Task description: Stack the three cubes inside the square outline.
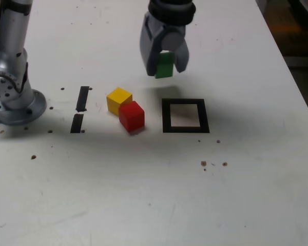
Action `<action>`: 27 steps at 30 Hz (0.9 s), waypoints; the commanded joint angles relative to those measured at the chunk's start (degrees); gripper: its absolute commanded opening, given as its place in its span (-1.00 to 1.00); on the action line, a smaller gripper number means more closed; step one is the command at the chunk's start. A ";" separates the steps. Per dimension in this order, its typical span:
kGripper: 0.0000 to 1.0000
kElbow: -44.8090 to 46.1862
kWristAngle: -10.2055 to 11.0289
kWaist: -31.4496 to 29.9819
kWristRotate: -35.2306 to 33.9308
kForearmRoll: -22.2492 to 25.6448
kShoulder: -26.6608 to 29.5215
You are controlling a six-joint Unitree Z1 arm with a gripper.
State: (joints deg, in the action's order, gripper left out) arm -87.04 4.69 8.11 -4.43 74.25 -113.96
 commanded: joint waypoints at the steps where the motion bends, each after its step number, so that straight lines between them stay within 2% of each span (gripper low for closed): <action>1: -0.53 -0.07 0.20 0.33 1.23 -1.84 -1.80; 9: -0.52 -0.32 0.79 1.04 3.10 -5.14 -4.28; 13: -0.38 -0.40 0.22 1.54 3.86 -6.06 -5.25; 15: -0.20 -0.47 -0.12 1.69 4.47 -6.20 -5.55; 21: 0.65 -0.67 -1.47 2.15 7.19 -6.65 -6.20; 23: 0.81 -0.71 -1.70 2.27 7.31 -6.48 -5.86; 27: 0.96 -1.43 -1.71 2.09 6.39 -5.25 -3.49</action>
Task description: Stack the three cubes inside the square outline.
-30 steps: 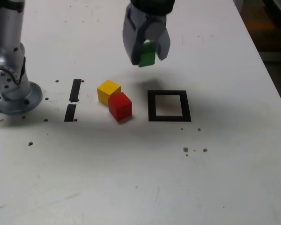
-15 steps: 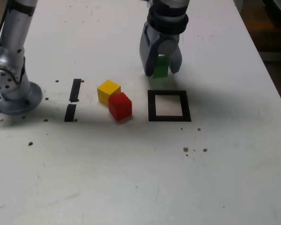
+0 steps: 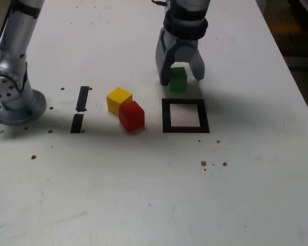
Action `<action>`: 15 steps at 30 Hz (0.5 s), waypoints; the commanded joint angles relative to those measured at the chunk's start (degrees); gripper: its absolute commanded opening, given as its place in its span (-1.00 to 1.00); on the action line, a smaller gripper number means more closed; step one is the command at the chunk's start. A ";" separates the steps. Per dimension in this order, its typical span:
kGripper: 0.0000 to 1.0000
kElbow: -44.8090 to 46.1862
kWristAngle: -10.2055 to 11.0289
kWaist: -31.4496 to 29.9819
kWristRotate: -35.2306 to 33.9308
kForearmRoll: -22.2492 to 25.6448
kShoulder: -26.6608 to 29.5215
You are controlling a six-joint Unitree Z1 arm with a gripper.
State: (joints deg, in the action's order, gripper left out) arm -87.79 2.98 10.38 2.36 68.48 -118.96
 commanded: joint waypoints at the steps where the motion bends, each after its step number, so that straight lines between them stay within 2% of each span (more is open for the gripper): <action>1: 0.98 -1.07 0.03 -0.41 -0.71 1.04 2.36; 7: 0.99 -0.04 -0.08 -4.39 -5.51 7.38 10.01; 10: 0.97 4.34 -1.88 -7.54 -11.06 9.67 13.84; 15: 0.89 10.32 -5.71 -14.07 -21.38 9.23 17.05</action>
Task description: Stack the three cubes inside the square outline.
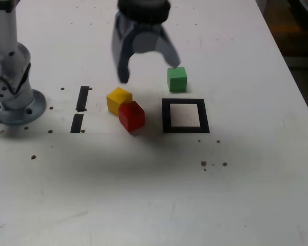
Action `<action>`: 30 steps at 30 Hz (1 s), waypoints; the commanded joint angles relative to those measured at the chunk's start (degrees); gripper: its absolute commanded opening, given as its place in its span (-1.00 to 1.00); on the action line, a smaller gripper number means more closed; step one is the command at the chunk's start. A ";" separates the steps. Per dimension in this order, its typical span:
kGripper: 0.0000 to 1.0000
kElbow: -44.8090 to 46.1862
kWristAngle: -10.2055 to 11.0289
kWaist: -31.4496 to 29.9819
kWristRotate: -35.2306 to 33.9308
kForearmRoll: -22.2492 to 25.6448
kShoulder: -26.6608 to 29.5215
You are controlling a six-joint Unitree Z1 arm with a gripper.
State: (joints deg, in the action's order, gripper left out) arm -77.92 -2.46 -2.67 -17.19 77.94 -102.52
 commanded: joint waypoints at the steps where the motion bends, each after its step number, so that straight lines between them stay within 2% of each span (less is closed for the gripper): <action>1: 0.88 1.16 -0.71 -2.43 -3.76 -0.48 1.03; 6: 0.86 5.02 -2.49 -7.45 -10.51 -3.79 2.95; 11: 0.86 11.72 -5.54 -8.72 -15.08 -10.81 4.73; 15: 0.86 14.35 -7.15 -8.93 -18.33 -13.24 5.21; 21: 0.86 14.86 -6.36 -8.93 -22.72 -14.79 4.18; 30: 0.81 18.55 -4.46 -8.76 -27.16 -20.54 1.66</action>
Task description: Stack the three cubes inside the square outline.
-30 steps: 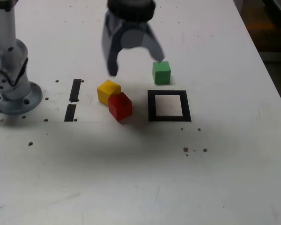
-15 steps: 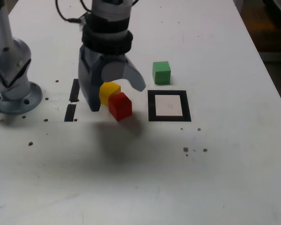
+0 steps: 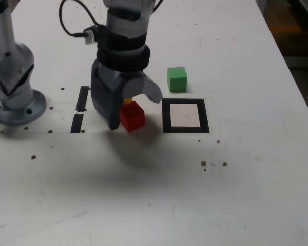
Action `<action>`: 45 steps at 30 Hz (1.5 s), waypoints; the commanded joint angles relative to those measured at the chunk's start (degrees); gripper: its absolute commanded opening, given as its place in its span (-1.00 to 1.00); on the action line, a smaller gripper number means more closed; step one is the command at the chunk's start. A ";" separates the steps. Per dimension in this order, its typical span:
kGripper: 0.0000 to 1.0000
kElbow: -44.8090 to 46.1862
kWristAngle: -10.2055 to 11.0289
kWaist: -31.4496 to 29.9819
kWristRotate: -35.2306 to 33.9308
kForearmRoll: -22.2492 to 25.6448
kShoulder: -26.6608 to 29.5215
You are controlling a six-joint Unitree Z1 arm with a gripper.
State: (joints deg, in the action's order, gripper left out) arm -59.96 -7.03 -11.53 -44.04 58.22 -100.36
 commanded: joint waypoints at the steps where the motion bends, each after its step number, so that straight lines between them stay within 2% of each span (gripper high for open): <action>1: 0.80 1.08 0.16 0.17 -0.47 -1.54 -0.81; 6: 0.76 2.64 0.22 1.22 -0.29 -4.13 -2.71; 9: 0.66 2.91 0.28 2.14 0.13 -4.43 -3.33; 11: 0.53 2.83 0.19 2.59 0.28 -4.36 -3.47; 15: 0.14 2.33 -0.14 2.95 0.28 -3.98 -3.81; 23: -0.29 2.13 -0.11 2.95 0.41 -4.13 -4.07; 26: -0.44 0.05 -0.03 2.95 0.46 -1.86 -3.74; 30: -0.48 -7.92 0.80 2.33 0.24 8.31 -3.15; 33: -0.48 -15.70 2.93 1.59 2.23 15.56 -4.05; 35: -0.48 -20.83 4.63 1.45 6.19 18.20 -5.91; 41: -0.47 -30.26 7.34 3.13 21.99 18.32 -13.35; 45: -0.47 -30.27 8.52 4.35 26.30 16.00 -14.68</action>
State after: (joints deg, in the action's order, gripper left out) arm -91.14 1.22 -7.49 -19.88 74.77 -114.92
